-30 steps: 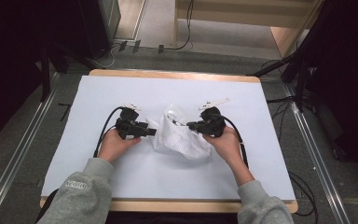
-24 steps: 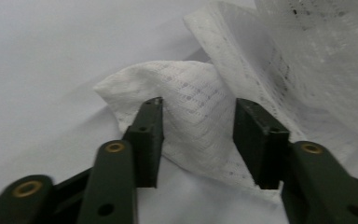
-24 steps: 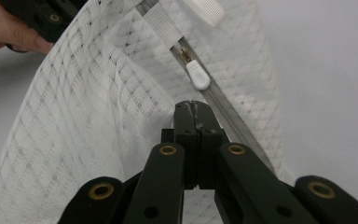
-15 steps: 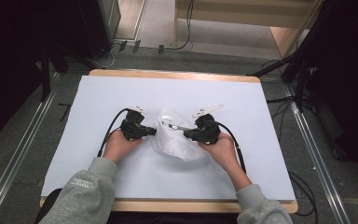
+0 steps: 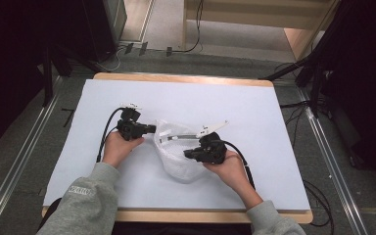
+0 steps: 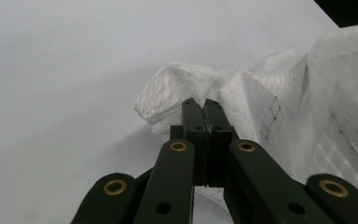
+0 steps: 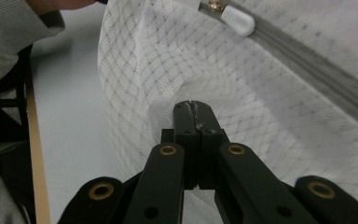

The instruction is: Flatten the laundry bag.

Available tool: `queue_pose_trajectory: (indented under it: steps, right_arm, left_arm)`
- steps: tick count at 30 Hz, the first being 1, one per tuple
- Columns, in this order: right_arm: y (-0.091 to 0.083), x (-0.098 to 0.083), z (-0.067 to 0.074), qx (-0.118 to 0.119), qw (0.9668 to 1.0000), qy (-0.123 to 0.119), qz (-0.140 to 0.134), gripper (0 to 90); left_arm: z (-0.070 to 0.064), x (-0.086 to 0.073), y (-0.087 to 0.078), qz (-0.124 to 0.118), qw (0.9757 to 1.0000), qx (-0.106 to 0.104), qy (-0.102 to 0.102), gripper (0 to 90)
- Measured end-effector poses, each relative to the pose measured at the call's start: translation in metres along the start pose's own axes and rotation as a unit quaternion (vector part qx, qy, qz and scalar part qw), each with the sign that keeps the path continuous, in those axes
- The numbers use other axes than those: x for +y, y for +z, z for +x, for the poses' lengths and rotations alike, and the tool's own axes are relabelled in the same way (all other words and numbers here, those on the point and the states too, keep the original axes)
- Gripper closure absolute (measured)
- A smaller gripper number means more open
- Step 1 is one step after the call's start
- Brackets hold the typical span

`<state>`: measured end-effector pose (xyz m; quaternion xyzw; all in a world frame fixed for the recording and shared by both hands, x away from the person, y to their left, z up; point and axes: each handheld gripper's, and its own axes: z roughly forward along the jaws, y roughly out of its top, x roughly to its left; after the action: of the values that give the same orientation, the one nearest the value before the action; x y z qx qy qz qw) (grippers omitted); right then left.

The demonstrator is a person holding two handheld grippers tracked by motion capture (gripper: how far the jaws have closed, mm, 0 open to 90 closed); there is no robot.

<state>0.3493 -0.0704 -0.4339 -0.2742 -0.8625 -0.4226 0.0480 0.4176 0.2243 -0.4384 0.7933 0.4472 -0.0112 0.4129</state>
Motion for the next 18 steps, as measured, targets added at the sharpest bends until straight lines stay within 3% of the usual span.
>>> queue_pose_trajectory:
  steps: [11,18]
  right_arm:
    - [0.015,-0.01,0.021,0.014,0.9997,-0.018,0.013,90.0]
    - [0.023,-0.022,0.029,0.02,0.9993,-0.018,0.027,90.0]
  left_arm:
    - [0.011,0.003,-0.011,0.005,1.0,0.001,-0.003,90.0]
    - [0.027,0.004,-0.018,0.003,0.9998,0.002,-0.018,90.0]
